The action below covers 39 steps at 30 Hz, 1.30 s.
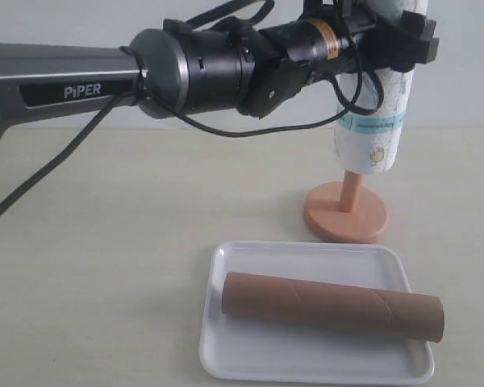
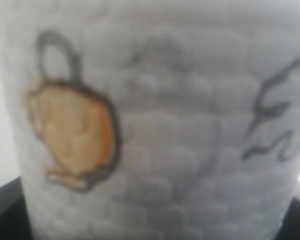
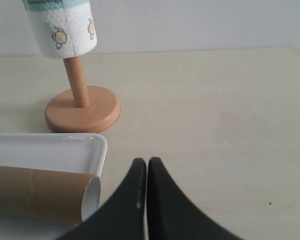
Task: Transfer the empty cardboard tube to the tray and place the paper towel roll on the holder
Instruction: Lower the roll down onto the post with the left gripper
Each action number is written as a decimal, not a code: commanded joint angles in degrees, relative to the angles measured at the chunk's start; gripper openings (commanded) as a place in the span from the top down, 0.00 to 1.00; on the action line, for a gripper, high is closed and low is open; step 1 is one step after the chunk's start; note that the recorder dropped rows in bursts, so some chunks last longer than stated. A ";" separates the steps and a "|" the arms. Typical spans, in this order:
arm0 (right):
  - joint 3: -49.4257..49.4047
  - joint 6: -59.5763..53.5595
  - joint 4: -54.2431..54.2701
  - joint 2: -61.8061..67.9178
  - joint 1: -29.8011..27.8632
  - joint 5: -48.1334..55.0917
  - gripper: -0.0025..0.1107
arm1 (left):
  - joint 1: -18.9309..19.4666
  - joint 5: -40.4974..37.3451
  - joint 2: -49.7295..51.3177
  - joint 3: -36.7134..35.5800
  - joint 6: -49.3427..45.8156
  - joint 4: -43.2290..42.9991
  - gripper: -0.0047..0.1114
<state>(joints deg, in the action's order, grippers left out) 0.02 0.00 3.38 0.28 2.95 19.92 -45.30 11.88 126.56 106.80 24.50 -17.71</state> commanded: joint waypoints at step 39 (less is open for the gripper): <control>-0.02 0.00 -0.17 -0.28 -0.15 0.02 0.98 | 2.09 5.43 0.54 -11.10 -4.20 -0.13 0.22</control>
<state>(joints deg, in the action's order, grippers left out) 0.02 0.00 3.38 0.28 2.95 20.16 -43.36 17.24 127.63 95.71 19.76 -17.94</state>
